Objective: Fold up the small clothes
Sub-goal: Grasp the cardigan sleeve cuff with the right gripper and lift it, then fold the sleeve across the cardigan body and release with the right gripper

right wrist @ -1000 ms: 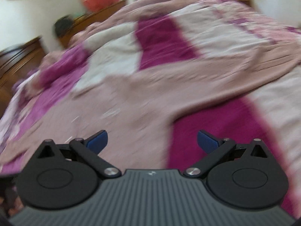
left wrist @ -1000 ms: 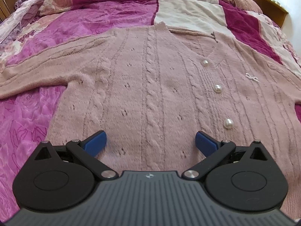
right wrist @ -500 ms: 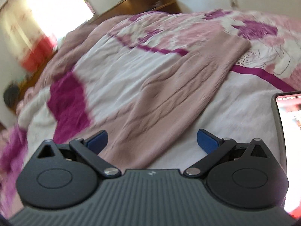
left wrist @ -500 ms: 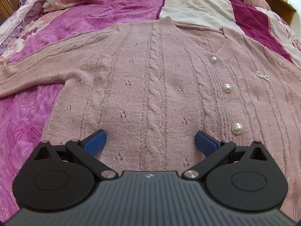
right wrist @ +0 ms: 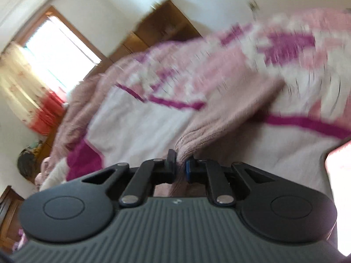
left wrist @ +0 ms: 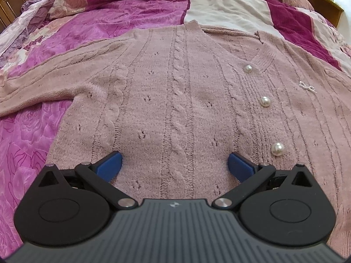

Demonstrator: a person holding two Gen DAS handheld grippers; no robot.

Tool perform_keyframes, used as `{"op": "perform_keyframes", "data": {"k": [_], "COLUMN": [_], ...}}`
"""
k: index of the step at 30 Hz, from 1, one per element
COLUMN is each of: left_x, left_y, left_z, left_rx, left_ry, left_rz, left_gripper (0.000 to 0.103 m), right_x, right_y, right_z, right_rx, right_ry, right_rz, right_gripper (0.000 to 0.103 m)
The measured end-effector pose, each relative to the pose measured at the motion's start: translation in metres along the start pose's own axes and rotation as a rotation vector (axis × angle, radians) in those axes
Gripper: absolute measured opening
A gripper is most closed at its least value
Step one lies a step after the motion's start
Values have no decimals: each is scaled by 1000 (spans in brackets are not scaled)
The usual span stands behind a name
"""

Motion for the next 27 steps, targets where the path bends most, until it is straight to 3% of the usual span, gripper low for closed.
{"op": "perform_keyframes", "data": {"k": [5, 11, 21, 27], "left_x": [-6, -26, -77, -108], "left_y": [4, 14, 30, 31], "left_z": [9, 30, 68, 82], "left_rx": [9, 50, 110, 137], "left_ry": [-17, 34, 102, 131], "left_rz": [5, 24, 38, 80], "left_gripper": [103, 103, 103, 103], "right_x": [-34, -97, -234, -312], "right_y": [14, 2, -68, -135], "right_z": [41, 67, 96, 107], "right_rx": [40, 22, -5, -30], "right_ry": [69, 191, 381, 478], "right_rz": [115, 189, 286, 391], "right_gripper": [11, 11, 11, 11]}}
Point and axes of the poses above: each gripper's, at about its wrist camera, not at the fingertips, and z roughly against the way its jaws point, x to its right, y to its top, the point moved 7 cm from there along -z, roughly the way its jaws point, and after that the axes turned 1 degree about -z, right-handed, at the moved point
